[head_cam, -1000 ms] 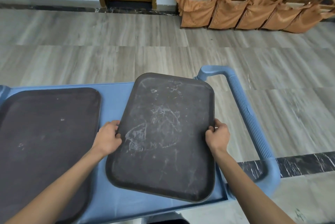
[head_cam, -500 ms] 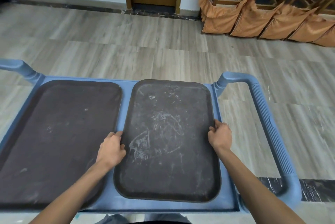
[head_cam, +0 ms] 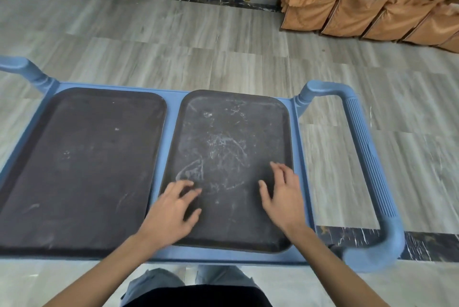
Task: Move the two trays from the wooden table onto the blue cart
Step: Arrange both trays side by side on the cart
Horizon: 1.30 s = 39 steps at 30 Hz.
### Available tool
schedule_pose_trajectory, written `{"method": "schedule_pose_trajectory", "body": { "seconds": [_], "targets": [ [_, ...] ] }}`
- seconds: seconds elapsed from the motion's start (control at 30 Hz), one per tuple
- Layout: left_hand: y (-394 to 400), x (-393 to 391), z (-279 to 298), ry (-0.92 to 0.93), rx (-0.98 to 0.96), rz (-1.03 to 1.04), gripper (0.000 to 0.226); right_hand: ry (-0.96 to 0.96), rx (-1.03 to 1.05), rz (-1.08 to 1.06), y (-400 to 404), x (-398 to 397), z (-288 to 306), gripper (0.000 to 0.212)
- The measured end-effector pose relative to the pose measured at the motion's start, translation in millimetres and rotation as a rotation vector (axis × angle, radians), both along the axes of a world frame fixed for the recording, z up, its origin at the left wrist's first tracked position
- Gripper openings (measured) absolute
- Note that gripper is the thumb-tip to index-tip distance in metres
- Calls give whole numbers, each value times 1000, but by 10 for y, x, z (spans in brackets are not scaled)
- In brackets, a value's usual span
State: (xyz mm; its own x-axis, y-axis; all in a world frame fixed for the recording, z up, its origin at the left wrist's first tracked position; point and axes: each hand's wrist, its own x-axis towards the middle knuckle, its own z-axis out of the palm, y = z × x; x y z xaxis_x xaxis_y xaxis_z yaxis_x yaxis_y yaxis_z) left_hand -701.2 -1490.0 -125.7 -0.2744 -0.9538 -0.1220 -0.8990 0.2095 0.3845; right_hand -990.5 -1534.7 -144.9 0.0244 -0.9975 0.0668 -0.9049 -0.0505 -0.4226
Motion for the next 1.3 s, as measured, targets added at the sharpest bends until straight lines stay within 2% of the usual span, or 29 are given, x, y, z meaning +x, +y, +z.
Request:
{"method": "schedule_pose_trajectory", "body": {
  "seconds": [0.1, 0.23, 0.4, 0.6, 0.8, 0.93, 1.07, 1.2, 1.3],
  "targets": [
    [304, -152, -20, 36, 51, -131, 58, 8, 1, 191, 562, 222, -82, 58],
    [629, -236, -105, 31, 115, -147, 62, 13, 32, 273, 1107, 378, -211, 60],
    [936, -243, -216, 31, -16, -134, 50, 48, -30, 375, 1440, 353, -344, 43],
    [998, -286, -234, -26, -35, -170, 44, 67, -97, 350, 1506, 339, -327, 31],
    [1171, -447, -236, -49, -135, -109, 23, 89, -148, 304, 1651, 314, -362, 24],
    [1225, -490, -320, -43, -134, -60, 28, 146, -150, 279, 1750, 315, -345, 30],
    [1281, -507, -315, -12, -180, -29, 22, 147, -155, 250, 1792, 337, -332, 40],
    [1317, -526, -301, -36, -137, 2, 30, 147, -133, 240, 1825, 376, -295, 37],
    [1358, -476, -236, -64, -35, -16, 44, 182, 50, 270, 1773, 377, -175, 37]
  ]
}}
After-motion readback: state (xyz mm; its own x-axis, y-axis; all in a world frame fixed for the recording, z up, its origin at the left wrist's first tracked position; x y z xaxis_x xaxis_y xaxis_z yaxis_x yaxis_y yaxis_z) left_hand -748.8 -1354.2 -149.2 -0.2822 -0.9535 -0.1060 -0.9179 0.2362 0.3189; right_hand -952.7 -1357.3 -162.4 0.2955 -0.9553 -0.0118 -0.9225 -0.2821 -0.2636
